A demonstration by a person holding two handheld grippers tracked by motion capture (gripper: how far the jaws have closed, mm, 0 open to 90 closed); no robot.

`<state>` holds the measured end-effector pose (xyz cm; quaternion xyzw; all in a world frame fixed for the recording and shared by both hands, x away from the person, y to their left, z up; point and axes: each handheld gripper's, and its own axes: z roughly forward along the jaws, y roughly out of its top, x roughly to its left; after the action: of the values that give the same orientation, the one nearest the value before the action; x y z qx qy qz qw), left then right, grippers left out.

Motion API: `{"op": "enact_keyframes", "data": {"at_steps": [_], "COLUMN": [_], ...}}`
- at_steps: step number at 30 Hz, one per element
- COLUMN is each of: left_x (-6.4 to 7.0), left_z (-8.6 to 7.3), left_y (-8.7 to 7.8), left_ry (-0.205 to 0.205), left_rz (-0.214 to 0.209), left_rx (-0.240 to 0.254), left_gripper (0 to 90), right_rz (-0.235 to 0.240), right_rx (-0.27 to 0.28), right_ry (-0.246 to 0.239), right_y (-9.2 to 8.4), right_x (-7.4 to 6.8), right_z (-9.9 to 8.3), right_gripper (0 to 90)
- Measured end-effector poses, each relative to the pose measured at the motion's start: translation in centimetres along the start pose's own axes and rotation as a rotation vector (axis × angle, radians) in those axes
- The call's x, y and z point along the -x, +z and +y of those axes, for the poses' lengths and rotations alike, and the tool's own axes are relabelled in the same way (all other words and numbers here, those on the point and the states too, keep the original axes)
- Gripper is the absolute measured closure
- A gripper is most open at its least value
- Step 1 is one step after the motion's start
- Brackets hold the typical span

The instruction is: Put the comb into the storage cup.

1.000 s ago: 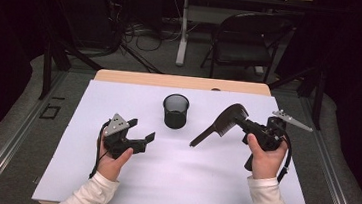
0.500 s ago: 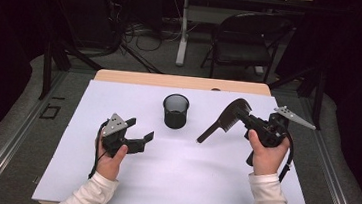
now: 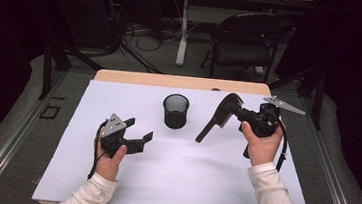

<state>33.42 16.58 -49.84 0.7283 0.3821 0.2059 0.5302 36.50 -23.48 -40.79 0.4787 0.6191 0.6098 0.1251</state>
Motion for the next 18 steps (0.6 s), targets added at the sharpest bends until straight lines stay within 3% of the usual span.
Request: {"op": "enact_keyframes", "data": {"at_steps": [13, 18], "left_x": [0.0, 0.0], "left_z": [-0.1, -0.1], "left_y": [-0.1, -0.1], "left_ry": [0.004, 0.010], "left_rz": [0.002, 0.001], "left_rx": [-0.009, -0.011], "left_gripper": [16.0, 16.0], "right_rz": [-0.039, -0.063], "right_rx": [-0.015, -0.035], "right_ry": [0.008, -0.018], "right_y": [2.0, 2.9], "right_x": [0.6, 0.5], "right_z": [2.3, 3.1], "right_gripper": [87.7, 87.7]}}
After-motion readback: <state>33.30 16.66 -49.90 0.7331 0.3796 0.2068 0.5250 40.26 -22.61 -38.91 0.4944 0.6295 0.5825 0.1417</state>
